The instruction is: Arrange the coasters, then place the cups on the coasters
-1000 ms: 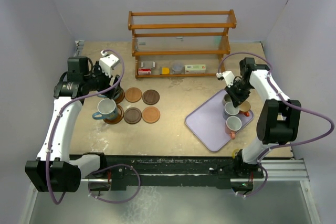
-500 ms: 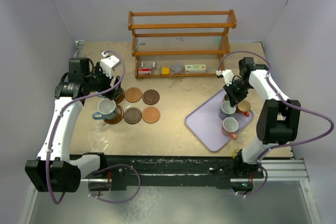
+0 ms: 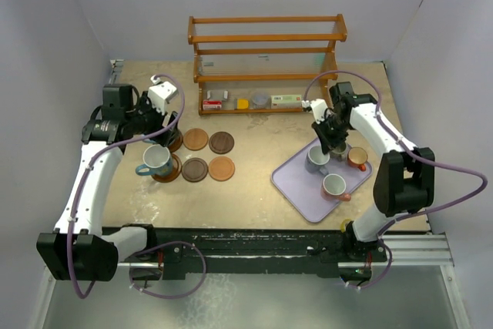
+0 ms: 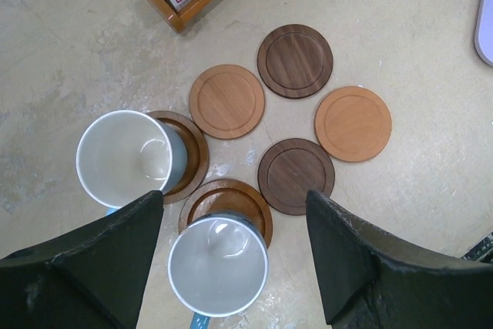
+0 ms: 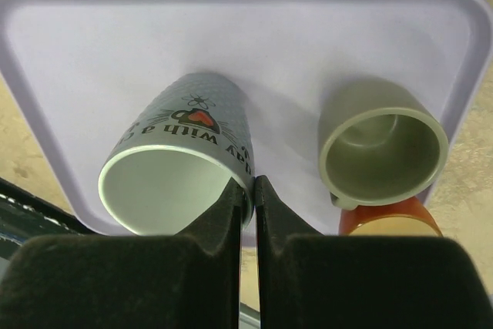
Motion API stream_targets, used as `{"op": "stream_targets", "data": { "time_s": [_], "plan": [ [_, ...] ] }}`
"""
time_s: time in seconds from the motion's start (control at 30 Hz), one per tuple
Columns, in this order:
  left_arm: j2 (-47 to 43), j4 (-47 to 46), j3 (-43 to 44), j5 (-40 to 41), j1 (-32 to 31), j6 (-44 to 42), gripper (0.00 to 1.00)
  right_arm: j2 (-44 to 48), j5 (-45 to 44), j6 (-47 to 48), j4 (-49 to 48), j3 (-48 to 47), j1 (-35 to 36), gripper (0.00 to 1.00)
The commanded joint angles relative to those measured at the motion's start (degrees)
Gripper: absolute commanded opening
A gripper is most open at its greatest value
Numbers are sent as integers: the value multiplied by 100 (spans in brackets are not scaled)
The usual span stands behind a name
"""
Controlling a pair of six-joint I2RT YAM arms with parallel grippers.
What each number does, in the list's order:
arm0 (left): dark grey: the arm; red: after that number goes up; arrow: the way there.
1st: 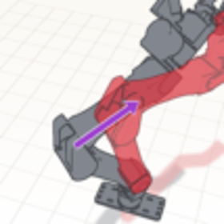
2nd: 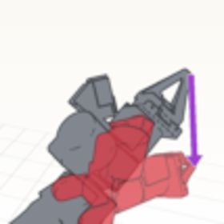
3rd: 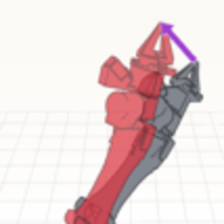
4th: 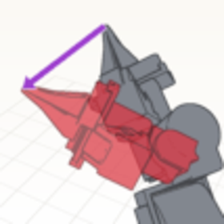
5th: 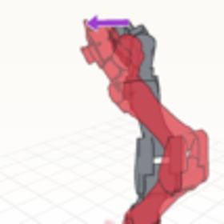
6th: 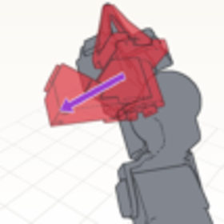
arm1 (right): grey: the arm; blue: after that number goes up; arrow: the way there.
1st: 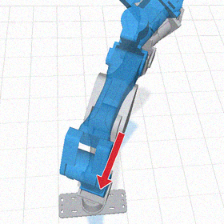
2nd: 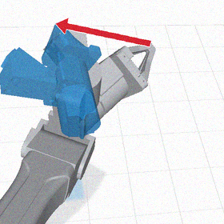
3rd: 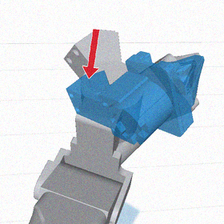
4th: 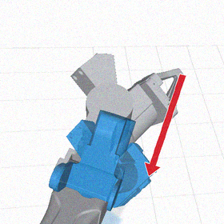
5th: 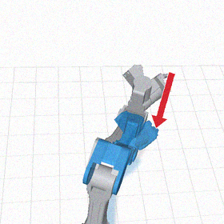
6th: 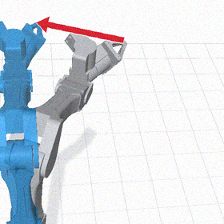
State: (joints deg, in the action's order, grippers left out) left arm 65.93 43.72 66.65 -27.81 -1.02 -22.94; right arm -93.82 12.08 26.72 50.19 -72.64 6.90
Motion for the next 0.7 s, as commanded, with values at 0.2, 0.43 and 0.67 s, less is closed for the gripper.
{"op": "stream_targets", "data": {
  "time_s": [0.2,0.43,0.67],
  "plan": [
    [267,-747,316,-53,-188,531,72,642,-208,-1124,-289,-305,435,0],
    [935,-953,970,239,-697,1057,72,928,-165,-1811,-850,-518,698,0],
    [1521,-1739,1365,963,-1488,1293,72,970,-199,-2775,-2009,-537,948,0]
  ]
}}
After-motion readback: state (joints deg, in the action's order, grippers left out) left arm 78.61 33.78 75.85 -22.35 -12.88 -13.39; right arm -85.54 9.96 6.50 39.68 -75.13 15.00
